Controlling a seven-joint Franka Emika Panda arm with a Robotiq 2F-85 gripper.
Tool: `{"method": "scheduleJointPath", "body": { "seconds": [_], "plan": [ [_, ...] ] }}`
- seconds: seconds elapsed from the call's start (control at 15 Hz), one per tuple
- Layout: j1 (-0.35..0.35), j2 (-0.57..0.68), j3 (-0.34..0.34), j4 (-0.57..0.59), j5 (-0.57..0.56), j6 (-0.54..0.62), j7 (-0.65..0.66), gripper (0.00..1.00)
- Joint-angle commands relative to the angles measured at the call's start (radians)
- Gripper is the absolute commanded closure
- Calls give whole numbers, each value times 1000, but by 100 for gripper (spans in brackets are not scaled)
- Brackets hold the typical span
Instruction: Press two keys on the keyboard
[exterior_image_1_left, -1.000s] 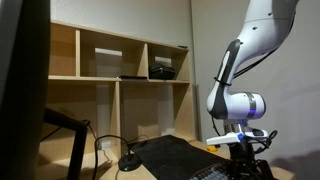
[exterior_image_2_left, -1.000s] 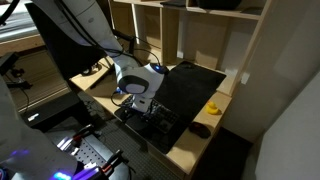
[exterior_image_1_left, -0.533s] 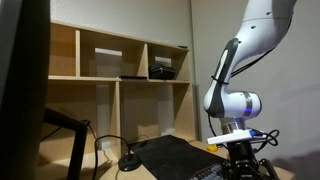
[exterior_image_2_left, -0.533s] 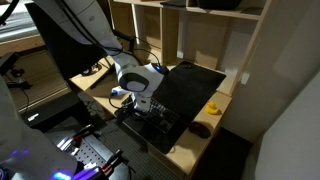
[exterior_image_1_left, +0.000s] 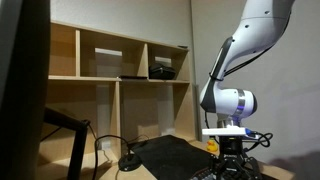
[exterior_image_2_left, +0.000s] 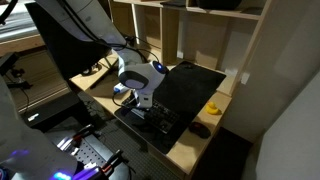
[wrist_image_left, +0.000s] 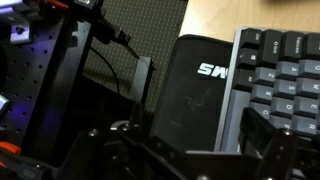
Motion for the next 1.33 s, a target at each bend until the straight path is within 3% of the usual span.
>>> {"method": "scheduleJointPath", "body": {
  "seconds": [0.0, 0.07, 0.2, 0.4, 0.47, 0.6, 0.73, 0.93, 1.27],
  "plan": [
    [-3, 0, 22, -2, 112, 143, -122, 0],
    [-5, -200, -6, -108, 79, 100, -112, 0],
    [-5, -251, 0, -119, 131, 114, -162, 0],
    [-6, -425, -5, -150, 168, 100, -189, 0],
    [-3, -289, 2, -79, 135, 95, -145, 0],
    [-8, -390, 6, -108, 140, 94, -147, 0],
    [-16, -407, 13, -119, 93, 70, -103, 0],
    [61, -220, 96, -54, 67, 180, -23, 0],
    [163, -1, 182, 130, 178, 332, 16, 0]
  ]
}}
